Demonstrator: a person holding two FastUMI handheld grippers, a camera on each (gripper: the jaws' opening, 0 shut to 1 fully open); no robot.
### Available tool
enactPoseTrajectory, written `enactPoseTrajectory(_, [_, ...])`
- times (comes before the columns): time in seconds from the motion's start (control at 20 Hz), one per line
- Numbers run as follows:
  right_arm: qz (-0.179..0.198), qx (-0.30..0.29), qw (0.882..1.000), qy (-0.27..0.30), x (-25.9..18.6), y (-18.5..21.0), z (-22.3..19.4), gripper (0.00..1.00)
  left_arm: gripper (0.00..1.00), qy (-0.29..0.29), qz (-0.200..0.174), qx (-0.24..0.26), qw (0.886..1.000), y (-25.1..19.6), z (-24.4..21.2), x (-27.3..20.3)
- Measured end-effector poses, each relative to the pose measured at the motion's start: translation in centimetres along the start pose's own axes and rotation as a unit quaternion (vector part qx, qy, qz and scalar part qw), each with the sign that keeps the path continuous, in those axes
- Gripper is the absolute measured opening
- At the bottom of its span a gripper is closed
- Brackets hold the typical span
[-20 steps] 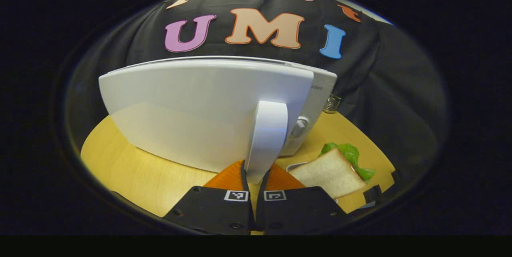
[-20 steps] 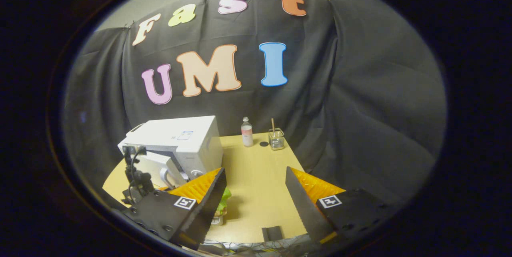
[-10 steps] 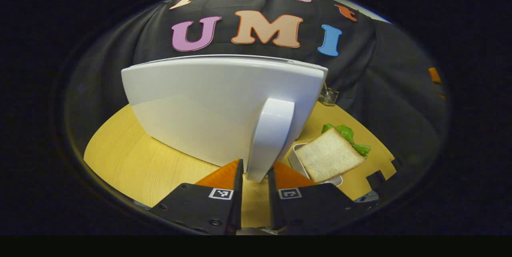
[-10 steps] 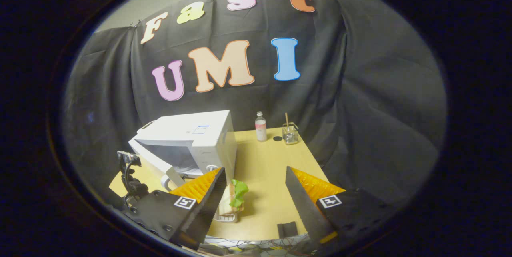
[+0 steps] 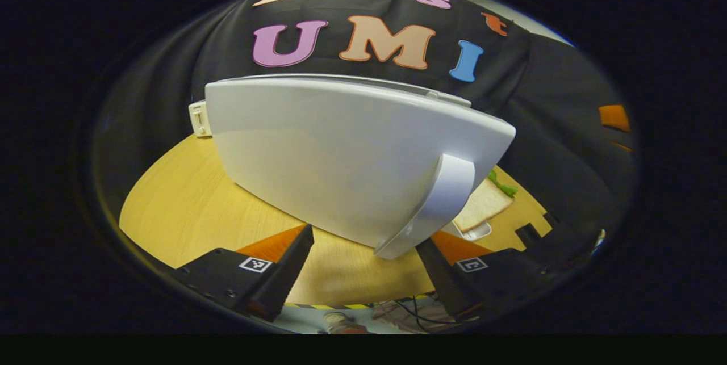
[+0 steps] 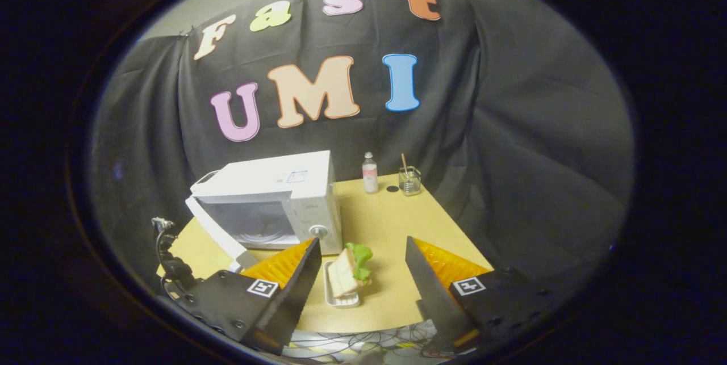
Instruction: Open the microwave oven with the left hand, put the food in, and close the microwave oven.
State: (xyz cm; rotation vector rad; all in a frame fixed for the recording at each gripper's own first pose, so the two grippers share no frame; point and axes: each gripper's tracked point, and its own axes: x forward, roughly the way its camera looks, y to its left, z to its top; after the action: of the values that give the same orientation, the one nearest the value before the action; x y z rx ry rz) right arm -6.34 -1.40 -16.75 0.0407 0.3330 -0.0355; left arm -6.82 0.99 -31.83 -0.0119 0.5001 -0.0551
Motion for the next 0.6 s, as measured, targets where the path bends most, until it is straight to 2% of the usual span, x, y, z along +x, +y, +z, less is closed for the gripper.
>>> enactPoseTrajectory(0.05, [-0.001,0.002,1.0,0.001,-0.4,0.7,-0.3,0.92,1.0,0.001,-0.003,0.007,1.0,0.5,-0.2,-0.7])
enactPoseTrajectory(0.3, [0.001,0.008,1.0,0.008,-2.2,3.9,-2.1,0.92,1.0,0.018,-0.012,-0.012,1.0,3.6,-2.4,-4.4])
enactPoseTrajectory(0.6, [0.004,0.009,1.0,0.007,-3.3,6.4,-3.2,0.92,1.0,0.015,0.024,-0.043,0.999,8.8,-4.1,-8.5])
